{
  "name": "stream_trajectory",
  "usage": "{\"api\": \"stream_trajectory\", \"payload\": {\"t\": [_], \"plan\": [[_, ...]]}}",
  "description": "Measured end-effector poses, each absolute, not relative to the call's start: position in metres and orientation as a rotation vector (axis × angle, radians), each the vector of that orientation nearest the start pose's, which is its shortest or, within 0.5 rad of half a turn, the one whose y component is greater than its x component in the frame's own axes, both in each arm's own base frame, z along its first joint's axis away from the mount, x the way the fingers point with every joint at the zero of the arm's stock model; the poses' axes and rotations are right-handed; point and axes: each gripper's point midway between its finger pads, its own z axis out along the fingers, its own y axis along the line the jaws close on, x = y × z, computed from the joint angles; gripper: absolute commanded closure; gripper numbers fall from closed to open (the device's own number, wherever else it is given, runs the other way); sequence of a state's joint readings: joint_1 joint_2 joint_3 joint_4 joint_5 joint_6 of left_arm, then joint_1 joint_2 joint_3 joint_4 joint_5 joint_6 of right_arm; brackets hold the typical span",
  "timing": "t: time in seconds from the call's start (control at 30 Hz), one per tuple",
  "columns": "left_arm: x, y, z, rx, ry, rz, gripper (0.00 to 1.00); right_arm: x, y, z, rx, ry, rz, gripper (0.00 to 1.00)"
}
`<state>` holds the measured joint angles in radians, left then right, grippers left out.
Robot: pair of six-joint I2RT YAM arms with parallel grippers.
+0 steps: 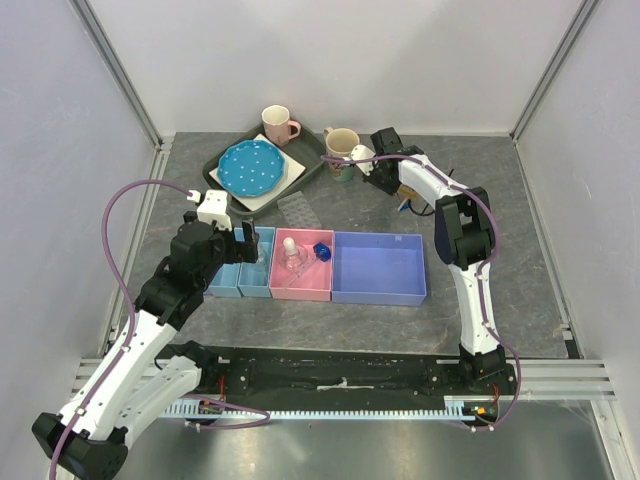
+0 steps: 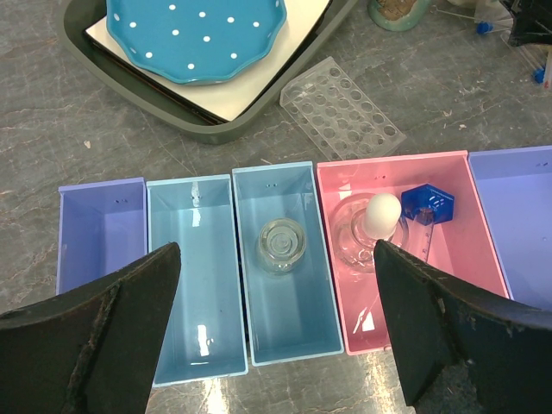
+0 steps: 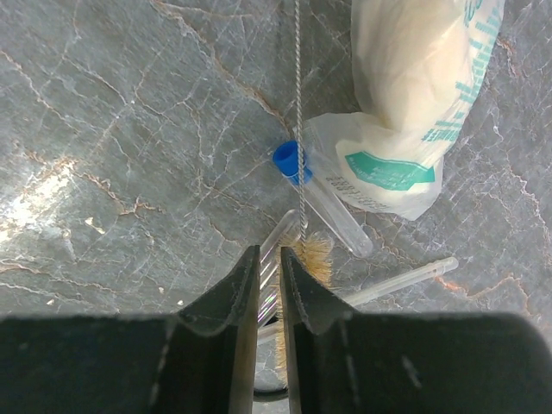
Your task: Organize the chemistry lab equipment
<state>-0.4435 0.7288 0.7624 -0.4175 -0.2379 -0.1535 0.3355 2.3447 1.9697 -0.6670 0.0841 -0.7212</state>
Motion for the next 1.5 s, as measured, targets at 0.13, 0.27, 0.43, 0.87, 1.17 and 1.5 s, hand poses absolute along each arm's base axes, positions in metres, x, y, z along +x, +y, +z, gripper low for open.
{"api": "stream_trajectory", "payload": {"t": [0.13, 0.27, 0.43, 0.87, 1.17, 1.5], "plan": [[0.267, -0.088, 0.227, 0.126, 1.943, -0.163, 0.01, 0.534, 0.143, 0.039, -1.301, 2.283, -0.234, 0.75], [0.267, -0.088, 0.227, 0.126, 1.943, -0.163, 0.01, 0.533, 0.145, 0.039, -1.303, 2.284, -0.219, 0.7], [0.267, -0.088, 0.227, 0.126, 1.943, -0.163, 0.01, 0.529, 0.149, 0.047, -1.309, 2.275, -0.183, 0.59], [0.267, -0.088, 0.227, 0.126, 1.942, -0.164, 0.01, 0.485, 0.159, 0.179, -1.203, 2.097, -0.03, 0.41], [0.266, -0.089, 0.227, 0.131, 1.942, -0.172, 0.01, 0.406, 0.117, 0.205, -1.05, 2.035, 0.303, 0.26], [0.266, -0.09, 0.227, 0.134, 1.943, -0.176, 0.01, 0.401, 0.089, 0.144, -0.844, 2.099, 0.278, 0.28]]}}
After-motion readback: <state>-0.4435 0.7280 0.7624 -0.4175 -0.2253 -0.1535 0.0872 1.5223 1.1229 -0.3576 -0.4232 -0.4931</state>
